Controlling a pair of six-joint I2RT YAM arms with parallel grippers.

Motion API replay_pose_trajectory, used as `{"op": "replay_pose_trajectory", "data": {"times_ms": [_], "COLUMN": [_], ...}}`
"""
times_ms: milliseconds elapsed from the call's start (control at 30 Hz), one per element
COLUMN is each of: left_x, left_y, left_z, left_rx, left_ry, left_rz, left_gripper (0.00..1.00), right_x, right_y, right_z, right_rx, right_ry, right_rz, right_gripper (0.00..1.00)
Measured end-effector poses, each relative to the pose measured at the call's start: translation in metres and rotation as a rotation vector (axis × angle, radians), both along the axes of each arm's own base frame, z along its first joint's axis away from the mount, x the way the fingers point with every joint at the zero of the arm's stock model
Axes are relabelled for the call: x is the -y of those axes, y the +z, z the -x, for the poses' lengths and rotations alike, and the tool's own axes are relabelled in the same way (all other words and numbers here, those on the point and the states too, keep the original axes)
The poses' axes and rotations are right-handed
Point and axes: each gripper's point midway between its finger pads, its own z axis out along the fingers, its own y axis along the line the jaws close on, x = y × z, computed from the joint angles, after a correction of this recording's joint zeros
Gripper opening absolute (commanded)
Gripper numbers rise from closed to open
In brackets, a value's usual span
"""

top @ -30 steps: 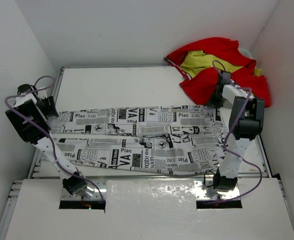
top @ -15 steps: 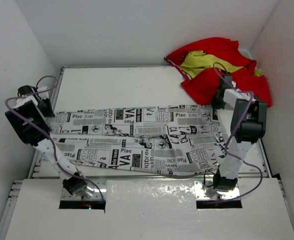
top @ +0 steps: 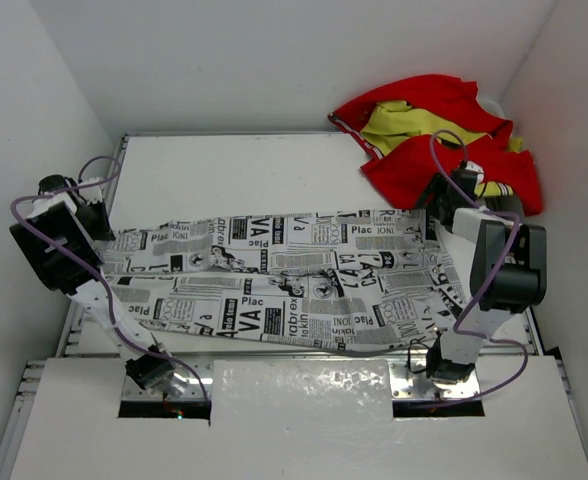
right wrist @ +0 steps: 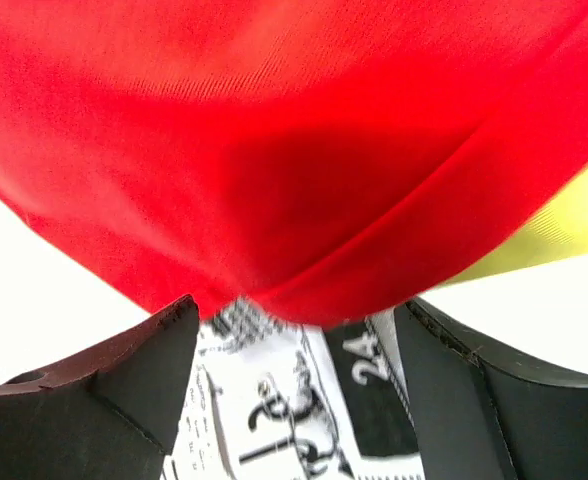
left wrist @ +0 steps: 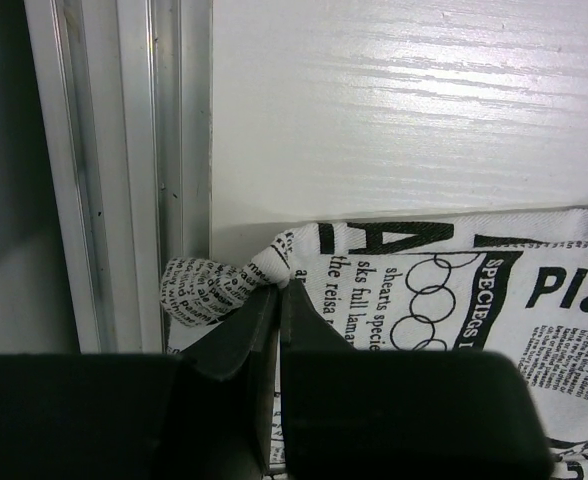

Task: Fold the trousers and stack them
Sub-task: Fold the trousers

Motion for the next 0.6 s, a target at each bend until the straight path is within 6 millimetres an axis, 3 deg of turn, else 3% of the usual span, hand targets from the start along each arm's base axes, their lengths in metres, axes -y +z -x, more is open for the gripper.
{"op": "replay_pose_trajectory", "data": {"times_ms": [100, 267, 400, 500, 600], "left_x": [0.0, 0.0, 0.001, 0.001, 0.001], "left_y": [0.0, 0.0, 0.0, 0.0, 0.0], "left_z": [0.001, 0.001, 0.001, 0.002, 0.002], "left_rx": [-0.002, -0.003, -0.004, -0.006, -0.006], "left_ry": [0.0, 0.0, 0.001, 0.001, 0.001], "left_rz": [0.0, 0.0, 0.001, 0.002, 0.002], "left_gripper": [0.0, 0.0, 0.0, 0.0, 0.0], "right_x": [0.007, 0.013, 0.013, 0.01, 0.006], "right_y": [0.0, -0.036, -0.036, -0.038, -0.043], "right_z": [-0.006, -0.005, -0.021, -0.028, -0.017], "right_rx": [0.027, -0.044, -0.077, -0.162, -0.218], "right_ry": [-0.054, -0.125, -0.131, -0.116, -0.113], "right_rz": [0.005, -0.017, 0.006, 0.055, 0.101], "right_gripper": [0.78, 0.77, 0.72, 0.61, 0.47]}}
